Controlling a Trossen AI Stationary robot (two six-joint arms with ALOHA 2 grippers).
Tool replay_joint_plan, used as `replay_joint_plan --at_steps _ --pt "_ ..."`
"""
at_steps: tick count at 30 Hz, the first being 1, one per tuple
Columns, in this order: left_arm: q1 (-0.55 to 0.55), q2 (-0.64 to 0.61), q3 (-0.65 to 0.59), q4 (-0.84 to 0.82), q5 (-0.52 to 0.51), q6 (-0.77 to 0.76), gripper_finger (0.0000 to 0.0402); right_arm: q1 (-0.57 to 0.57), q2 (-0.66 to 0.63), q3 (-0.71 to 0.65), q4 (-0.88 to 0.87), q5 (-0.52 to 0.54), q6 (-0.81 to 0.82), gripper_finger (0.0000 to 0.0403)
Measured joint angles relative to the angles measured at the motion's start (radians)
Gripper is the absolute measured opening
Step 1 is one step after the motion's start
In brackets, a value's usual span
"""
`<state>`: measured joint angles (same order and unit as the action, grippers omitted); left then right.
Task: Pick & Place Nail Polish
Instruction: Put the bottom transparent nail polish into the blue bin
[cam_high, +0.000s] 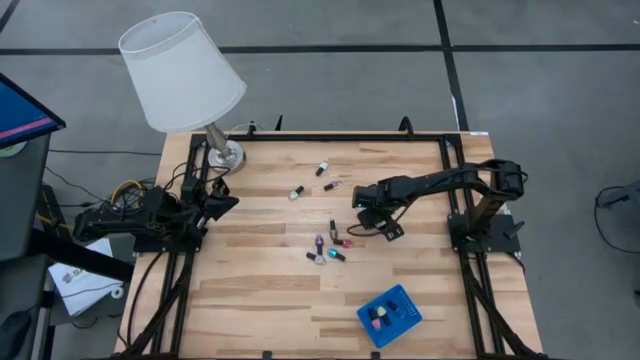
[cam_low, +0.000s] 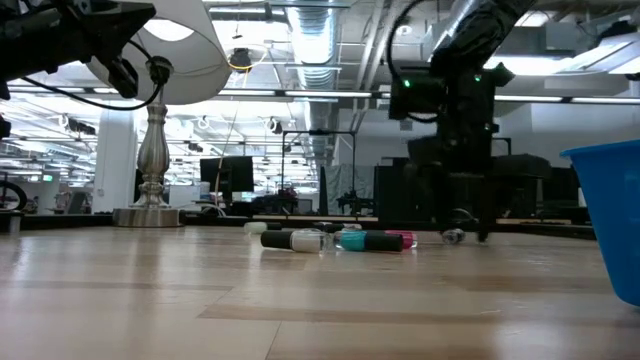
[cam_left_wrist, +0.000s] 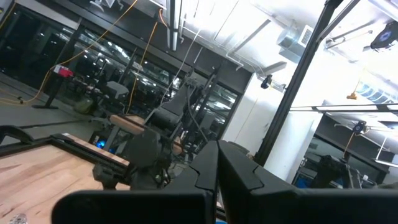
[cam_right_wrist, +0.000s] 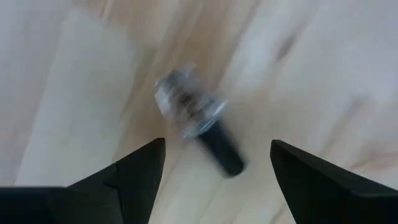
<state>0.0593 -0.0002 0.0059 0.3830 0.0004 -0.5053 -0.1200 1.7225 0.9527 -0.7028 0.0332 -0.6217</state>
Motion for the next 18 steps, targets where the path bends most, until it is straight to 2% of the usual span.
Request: replay_joint_plan --at_steps 10,18 --pt "0.0 0.0 0.0 0.0 0.0 0.0 0.0001 0.013 0.077 0.049 -0.042 -0.007 0.003 0.0271" --pt "0.0 0.0 0.0 0.0 0.0 0.0 0.0001 0.001 0.082 0.074 -0.06 -0.015 -0.014 0.0183"
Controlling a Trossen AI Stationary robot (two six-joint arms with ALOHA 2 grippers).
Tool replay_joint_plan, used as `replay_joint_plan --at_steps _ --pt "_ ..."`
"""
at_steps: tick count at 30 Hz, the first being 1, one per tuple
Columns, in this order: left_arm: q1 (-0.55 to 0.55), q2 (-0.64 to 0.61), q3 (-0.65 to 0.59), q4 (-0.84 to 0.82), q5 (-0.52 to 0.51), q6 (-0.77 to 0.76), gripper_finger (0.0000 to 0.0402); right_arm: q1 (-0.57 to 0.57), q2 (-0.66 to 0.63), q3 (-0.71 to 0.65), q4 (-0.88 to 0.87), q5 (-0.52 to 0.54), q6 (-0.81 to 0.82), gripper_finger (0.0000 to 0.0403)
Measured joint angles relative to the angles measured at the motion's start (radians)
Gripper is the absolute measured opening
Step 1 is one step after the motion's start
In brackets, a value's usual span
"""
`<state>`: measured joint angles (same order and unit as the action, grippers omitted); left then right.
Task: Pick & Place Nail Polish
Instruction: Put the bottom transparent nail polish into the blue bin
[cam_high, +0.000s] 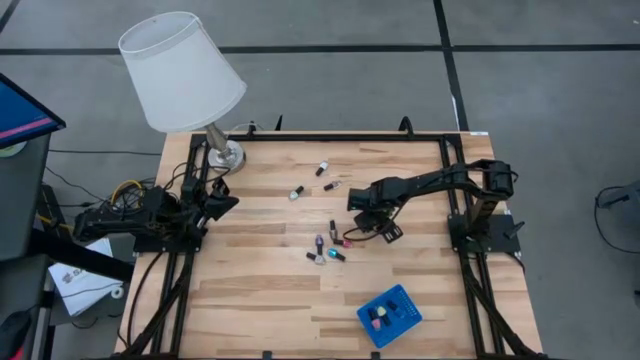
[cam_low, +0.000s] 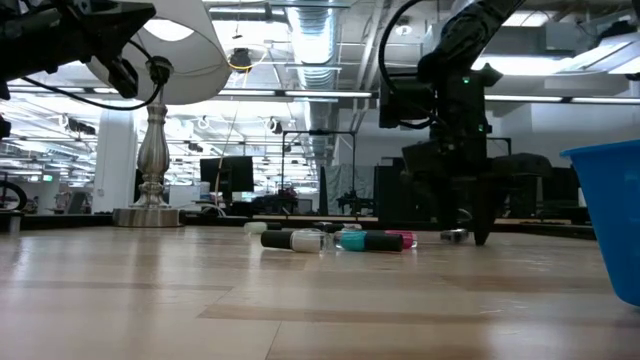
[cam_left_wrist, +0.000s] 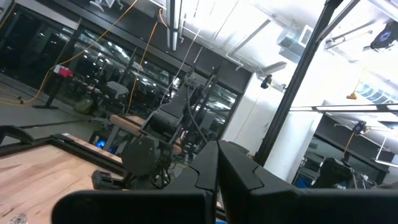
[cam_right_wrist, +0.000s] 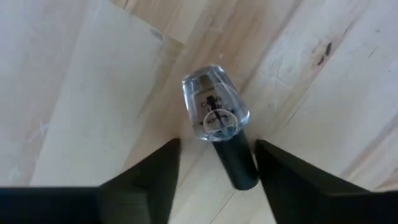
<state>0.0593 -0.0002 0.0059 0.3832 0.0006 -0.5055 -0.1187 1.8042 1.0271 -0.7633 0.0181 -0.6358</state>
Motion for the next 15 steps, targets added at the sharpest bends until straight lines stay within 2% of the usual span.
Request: replay_joint_plan --at_steps 13,15 --pt "0.0 0.0 0.0 0.0 0.0 0.0 0.0001 0.0 0.0 0.002 0.014 -0.026 0.077 0.0046" --pt "0.0 0.0 0.0 0.0 0.0 0.0 0.0001 0.0 0.0 0.002 0.014 -0.026 0.102 0.0045"
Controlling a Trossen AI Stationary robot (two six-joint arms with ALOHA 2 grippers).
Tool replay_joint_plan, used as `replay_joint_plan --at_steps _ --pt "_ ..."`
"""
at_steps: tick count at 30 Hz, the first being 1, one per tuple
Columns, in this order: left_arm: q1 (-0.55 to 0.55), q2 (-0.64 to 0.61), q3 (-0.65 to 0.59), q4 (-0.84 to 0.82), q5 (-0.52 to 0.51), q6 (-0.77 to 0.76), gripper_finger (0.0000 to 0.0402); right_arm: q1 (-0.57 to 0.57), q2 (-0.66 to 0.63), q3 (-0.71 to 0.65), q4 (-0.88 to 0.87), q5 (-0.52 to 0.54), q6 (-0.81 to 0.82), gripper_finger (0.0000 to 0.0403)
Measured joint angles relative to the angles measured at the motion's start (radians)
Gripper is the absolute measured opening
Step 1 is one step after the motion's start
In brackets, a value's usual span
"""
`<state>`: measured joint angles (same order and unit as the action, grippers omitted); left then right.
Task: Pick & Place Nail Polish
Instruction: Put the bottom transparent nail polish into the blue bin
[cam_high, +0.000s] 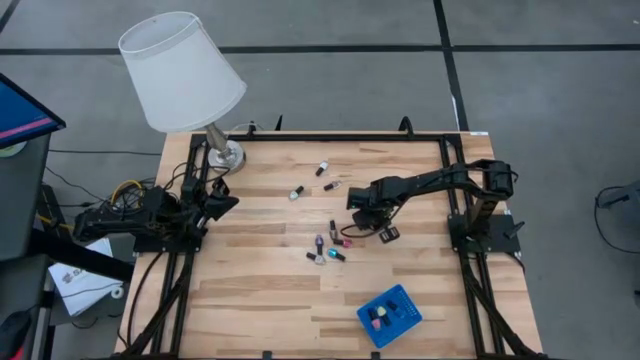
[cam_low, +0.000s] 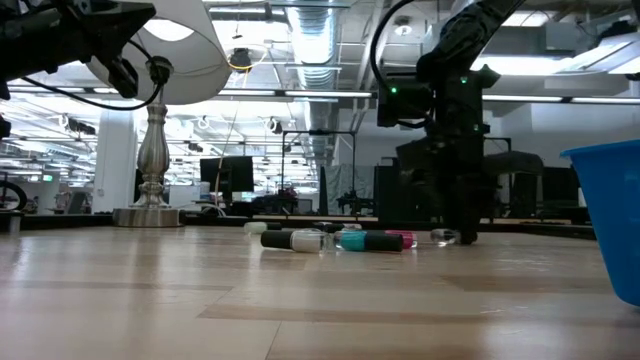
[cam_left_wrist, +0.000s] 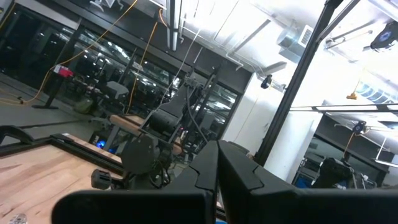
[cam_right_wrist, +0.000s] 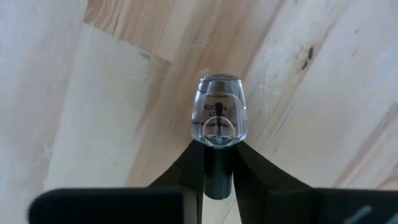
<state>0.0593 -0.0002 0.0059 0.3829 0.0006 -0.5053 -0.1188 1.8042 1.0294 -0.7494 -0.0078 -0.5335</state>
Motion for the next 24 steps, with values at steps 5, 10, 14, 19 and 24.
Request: replay_joint_plan --at_steps 5,10,14,19,24 --pt "0.0 0.0 0.0 0.0 0.0 0.0 0.0001 0.0 -0.014 -0.002 0.01 -0.001 0.095 0.0045" --pt "0.0 0.0 0.0 0.0 0.0 0.0 0.0001 0.0 -0.12 -0.001 0.079 -0.033 0.186 0.0045" --pt "0.0 0.0 0.0 0.0 0.0 0.0 0.0001 -0.008 -0.238 0.015 0.108 -0.049 0.289 0.0045" --pt "0.0 0.0 0.0 0.0 0.0 0.0 0.0001 0.0 -0.381 0.108 0.134 -0.051 0.412 0.0045" --pt "0.0 0.0 0.0 0.0 0.0 0.0 0.0001 0.032 -0.49 0.224 0.261 -0.055 0.539 0.0045"
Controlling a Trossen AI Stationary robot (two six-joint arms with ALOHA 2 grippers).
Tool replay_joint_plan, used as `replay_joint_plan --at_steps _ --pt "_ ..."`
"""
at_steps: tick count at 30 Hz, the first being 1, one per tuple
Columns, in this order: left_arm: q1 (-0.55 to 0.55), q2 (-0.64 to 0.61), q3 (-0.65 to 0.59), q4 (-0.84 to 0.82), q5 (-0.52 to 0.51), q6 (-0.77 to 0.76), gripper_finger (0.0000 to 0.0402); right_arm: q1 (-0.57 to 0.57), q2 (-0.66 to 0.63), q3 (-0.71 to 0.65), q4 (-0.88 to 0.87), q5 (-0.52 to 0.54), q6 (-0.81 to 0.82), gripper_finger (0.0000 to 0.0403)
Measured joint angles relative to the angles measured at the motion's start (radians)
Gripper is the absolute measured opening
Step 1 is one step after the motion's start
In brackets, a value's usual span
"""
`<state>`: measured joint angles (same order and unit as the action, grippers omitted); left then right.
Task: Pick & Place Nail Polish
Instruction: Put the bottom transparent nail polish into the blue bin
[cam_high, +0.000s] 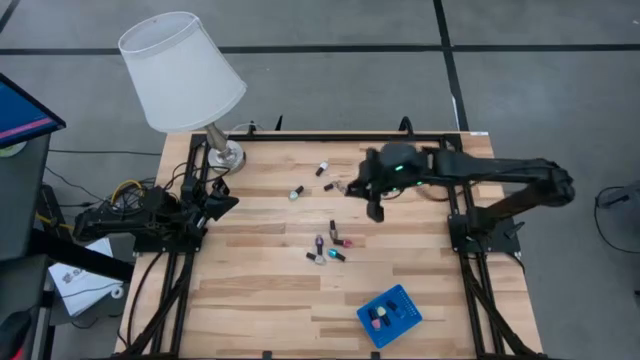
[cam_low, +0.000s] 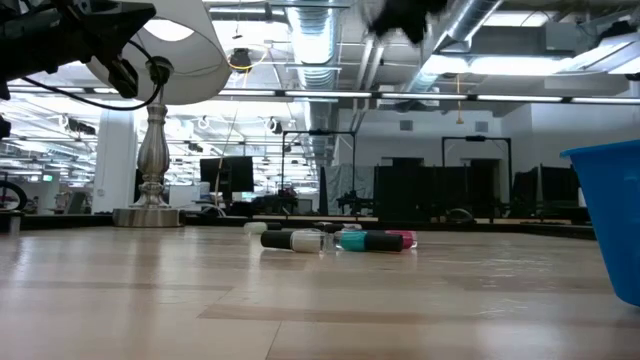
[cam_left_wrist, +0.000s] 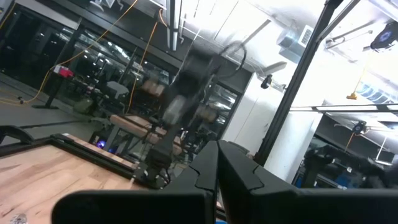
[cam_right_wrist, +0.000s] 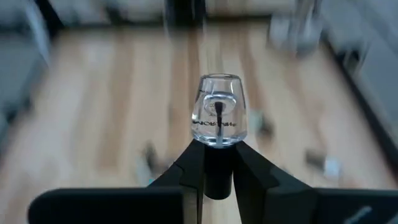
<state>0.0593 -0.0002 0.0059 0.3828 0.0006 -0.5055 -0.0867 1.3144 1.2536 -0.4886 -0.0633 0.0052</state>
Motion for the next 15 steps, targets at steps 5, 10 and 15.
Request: replay_joint_plan --at_steps 5,10,15 --pt "0.0 0.0 0.0 0.0 0.0 0.0 0.0001 0.046 -0.053 0.094 0.161 0.0 0.083 0.0045" --pt "0.0 0.0 0.0 0.0 0.0 0.0 0.0001 0.114 -0.056 0.187 0.292 0.0 0.1 0.0045" --pt "0.0 0.0 0.0 0.0 0.0 0.0 0.0001 0.189 -0.034 0.249 0.421 -0.003 0.081 0.0045"
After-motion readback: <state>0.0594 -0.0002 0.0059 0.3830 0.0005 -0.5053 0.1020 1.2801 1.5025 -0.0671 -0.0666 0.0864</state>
